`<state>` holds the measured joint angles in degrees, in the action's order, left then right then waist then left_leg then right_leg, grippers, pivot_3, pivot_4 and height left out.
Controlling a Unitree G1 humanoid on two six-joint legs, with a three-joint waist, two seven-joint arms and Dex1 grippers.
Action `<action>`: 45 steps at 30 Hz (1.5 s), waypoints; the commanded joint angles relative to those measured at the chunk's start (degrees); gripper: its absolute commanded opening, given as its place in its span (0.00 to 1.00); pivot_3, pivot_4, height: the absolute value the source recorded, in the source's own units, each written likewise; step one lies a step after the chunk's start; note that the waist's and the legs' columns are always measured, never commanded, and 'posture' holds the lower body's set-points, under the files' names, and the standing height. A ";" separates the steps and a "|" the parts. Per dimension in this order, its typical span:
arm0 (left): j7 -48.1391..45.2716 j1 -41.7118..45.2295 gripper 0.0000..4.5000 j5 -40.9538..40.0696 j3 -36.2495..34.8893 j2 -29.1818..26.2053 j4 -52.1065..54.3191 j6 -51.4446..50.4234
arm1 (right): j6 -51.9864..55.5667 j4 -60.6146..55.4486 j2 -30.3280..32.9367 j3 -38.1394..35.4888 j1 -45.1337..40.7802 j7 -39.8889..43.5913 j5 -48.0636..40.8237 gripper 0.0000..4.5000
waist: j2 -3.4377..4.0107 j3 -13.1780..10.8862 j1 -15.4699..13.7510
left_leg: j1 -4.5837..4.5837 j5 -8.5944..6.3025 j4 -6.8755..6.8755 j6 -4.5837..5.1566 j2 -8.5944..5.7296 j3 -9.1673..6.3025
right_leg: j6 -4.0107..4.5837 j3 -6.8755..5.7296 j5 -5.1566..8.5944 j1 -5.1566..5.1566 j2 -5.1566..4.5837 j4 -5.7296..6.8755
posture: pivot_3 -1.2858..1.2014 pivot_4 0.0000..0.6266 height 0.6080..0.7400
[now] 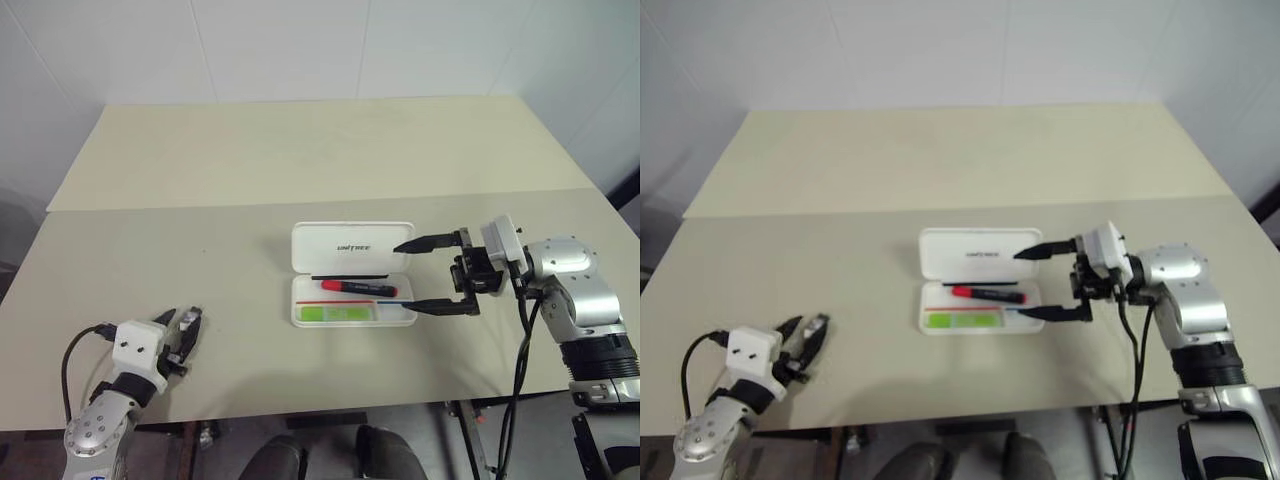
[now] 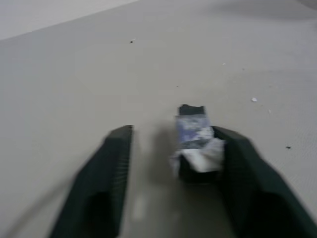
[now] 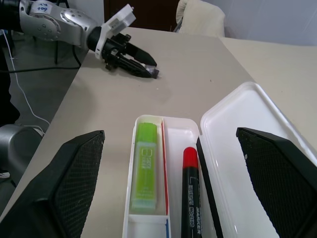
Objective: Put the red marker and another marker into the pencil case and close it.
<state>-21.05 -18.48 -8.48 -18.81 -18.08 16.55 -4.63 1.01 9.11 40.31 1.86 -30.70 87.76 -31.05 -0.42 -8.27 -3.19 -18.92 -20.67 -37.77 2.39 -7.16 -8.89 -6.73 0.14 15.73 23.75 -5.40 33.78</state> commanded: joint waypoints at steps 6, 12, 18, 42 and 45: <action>1.74 0.88 0.09 0.68 0.68 -0.44 -0.30 -1.92 | -0.42 -2.17 -0.93 -1.24 -0.83 1.12 -0.82 1.00 | 0.01 0.00 0.00 | 0.03 0.00 0.00 0.00 0.00 0.00 | 0.00 0.01 0.00 -0.02 0.00 0.00 | 0.52 0.24 1.00; -1.19 4.40 0.09 -1.69 0.74 -3.08 3.33 -1.17 | -1.27 -1.19 -0.93 -1.36 -0.38 1.06 0.09 1.00 | 0.00 -0.01 -0.39 | 0.02 0.01 -0.01 -0.02 0.00 -0.02 | 0.00 0.00 0.00 -0.03 0.00 0.00 | 0.52 0.24 1.00; -10.14 8.99 0.09 -8.47 0.94 -9.74 9.81 -0.83 | -2.82 1.06 0.11 -2.30 1.27 1.61 0.74 1.00 | 0.01 -0.01 -0.02 | -0.05 -0.02 0.00 0.04 -0.01 -0.04 | 0.01 -0.02 0.00 0.05 -0.01 0.01 | 0.52 0.24 1.00; -31.12 37.91 0.09 -14.62 24.77 -12.70 -1.26 -6.61 | -2.37 -9.73 6.34 -15.37 20.89 -7.18 -0.44 1.00 | 0.09 -0.07 -0.16 | -0.21 -0.06 -0.08 0.08 -0.03 -0.07 | -0.01 -0.10 -0.03 0.21 0.01 0.05 | 0.52 0.24 1.00; -32.12 39.28 0.09 -13.06 27.37 -10.23 -3.96 -5.22 | -1.45 -12.18 7.62 -17.85 24.25 -8.05 -1.10 1.00 | 0.08 -0.07 -0.31 | -0.25 -0.06 -0.17 0.09 -0.06 -0.11 | -0.04 -0.11 -0.04 0.16 0.00 0.04 | 0.52 0.24 1.00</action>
<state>-52.60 19.66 -22.41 7.98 -28.81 12.40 -11.73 -0.89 -0.68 46.60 -13.05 -7.18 80.43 -30.78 -0.34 -8.34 -3.51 -19.15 -20.73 -37.96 2.48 -7.23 -8.97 -6.78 0.05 15.68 23.90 -5.39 33.82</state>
